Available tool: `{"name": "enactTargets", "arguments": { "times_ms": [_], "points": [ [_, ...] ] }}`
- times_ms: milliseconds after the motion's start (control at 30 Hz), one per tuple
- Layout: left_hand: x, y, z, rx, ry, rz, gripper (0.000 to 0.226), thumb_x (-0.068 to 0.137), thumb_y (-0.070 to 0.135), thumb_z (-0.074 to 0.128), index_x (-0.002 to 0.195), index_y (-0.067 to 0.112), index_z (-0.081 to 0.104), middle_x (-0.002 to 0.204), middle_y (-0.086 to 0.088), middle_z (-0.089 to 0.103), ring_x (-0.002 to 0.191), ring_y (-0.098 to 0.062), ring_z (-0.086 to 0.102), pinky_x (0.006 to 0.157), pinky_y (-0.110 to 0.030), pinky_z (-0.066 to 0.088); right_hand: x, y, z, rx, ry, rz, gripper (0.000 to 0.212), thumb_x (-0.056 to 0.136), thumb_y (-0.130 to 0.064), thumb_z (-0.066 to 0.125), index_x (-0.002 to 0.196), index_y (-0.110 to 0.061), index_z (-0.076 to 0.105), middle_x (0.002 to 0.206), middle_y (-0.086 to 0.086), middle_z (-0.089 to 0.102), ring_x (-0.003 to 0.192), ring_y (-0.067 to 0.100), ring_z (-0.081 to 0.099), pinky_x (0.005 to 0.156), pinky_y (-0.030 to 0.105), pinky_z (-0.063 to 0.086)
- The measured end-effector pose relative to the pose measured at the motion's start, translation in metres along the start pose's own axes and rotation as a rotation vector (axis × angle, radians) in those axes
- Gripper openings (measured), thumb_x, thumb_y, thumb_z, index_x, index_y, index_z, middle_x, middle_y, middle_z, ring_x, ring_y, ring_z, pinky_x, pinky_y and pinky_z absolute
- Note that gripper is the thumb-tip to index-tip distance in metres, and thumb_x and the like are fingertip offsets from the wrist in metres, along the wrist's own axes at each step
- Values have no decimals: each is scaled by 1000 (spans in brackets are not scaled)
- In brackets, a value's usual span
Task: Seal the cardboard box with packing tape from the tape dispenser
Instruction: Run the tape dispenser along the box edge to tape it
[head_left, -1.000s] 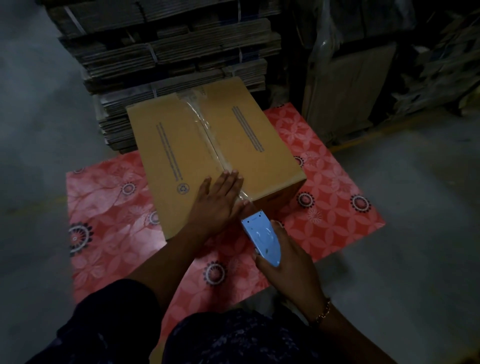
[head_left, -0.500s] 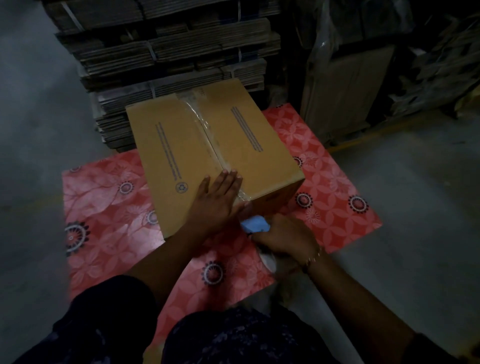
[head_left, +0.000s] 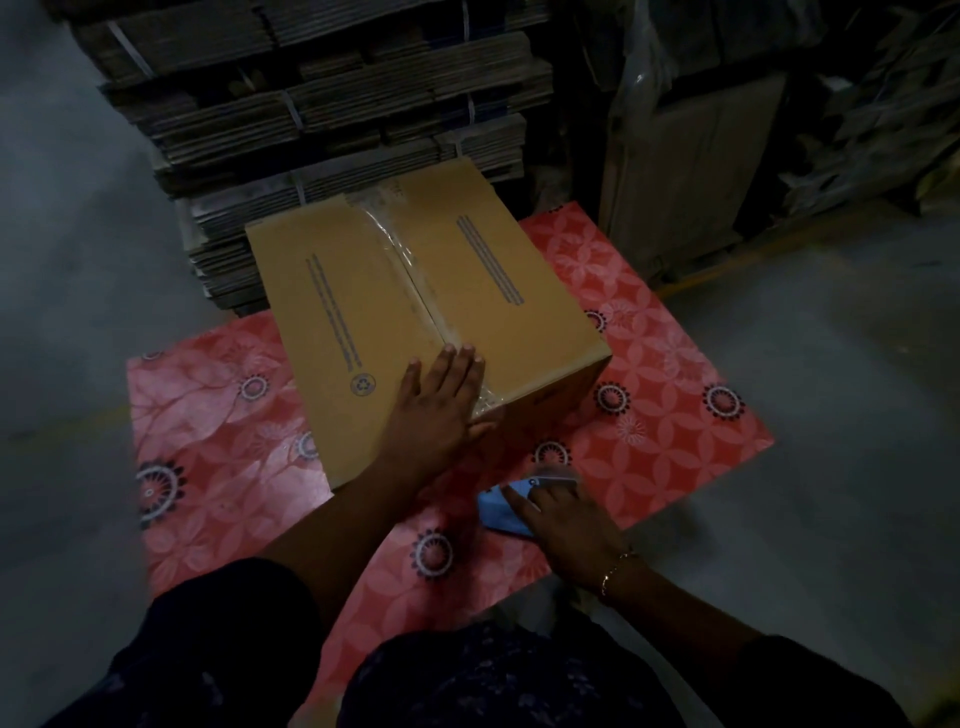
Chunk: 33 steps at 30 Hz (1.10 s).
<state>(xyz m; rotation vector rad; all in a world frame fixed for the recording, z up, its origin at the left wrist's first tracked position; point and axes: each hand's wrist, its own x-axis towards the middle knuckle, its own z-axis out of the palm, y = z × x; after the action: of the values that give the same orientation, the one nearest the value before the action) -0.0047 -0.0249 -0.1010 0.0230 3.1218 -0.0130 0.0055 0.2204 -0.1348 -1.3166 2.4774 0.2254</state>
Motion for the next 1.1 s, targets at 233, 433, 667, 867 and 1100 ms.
{"name": "enactTargets", "arguments": {
  "times_ms": [233, 433, 667, 867, 1100],
  "points": [
    [0, -3, 0, -26, -28, 17, 110, 79, 63, 63, 161, 16, 6, 171, -7, 4, 157, -27, 7, 123, -58, 10, -4, 3, 16, -2, 77, -69, 96, 63, -16, 69, 151, -17, 32, 109, 7, 67, 94, 30, 65, 76, 44, 55],
    [3, 10, -3, -119, 54, -68, 91, 91, 78, 27, 157, 15, 27, 168, -7, 22, 156, -26, 18, 122, -60, 14, -29, 3, -1, 530, 290, 82, 83, 74, -36, 62, 151, -22, 34, 138, 3, 58, 122, 23, 59, 96, 38, 53],
    [6, 17, 4, -6, 118, -71, 81, 99, 68, 18, 146, 8, 46, 158, -14, 44, 147, -34, 38, 113, -64, 29, -55, 3, -38, 1496, 549, 518, 61, 68, -17, 71, 125, -29, 53, 118, -13, 64, 96, -10, 63, 77, 10, 49],
    [8, 18, 4, 47, 66, -72, 81, 95, 67, 36, 145, 4, 44, 156, -17, 44, 144, -39, 40, 111, -67, 31, -60, 8, -52, 1790, 670, 597, 56, 59, -23, 71, 114, -20, 60, 106, 1, 67, 82, 0, 67, 65, 17, 53],
    [7, 19, -2, 70, 5, -61, 80, 87, 57, 59, 142, 0, 46, 153, -23, 46, 140, -46, 43, 107, -71, 35, -58, 5, -61, 1786, 696, 574, 58, 63, -21, 69, 120, -20, 59, 112, 1, 67, 85, -1, 67, 66, 18, 53]
  ]
}}
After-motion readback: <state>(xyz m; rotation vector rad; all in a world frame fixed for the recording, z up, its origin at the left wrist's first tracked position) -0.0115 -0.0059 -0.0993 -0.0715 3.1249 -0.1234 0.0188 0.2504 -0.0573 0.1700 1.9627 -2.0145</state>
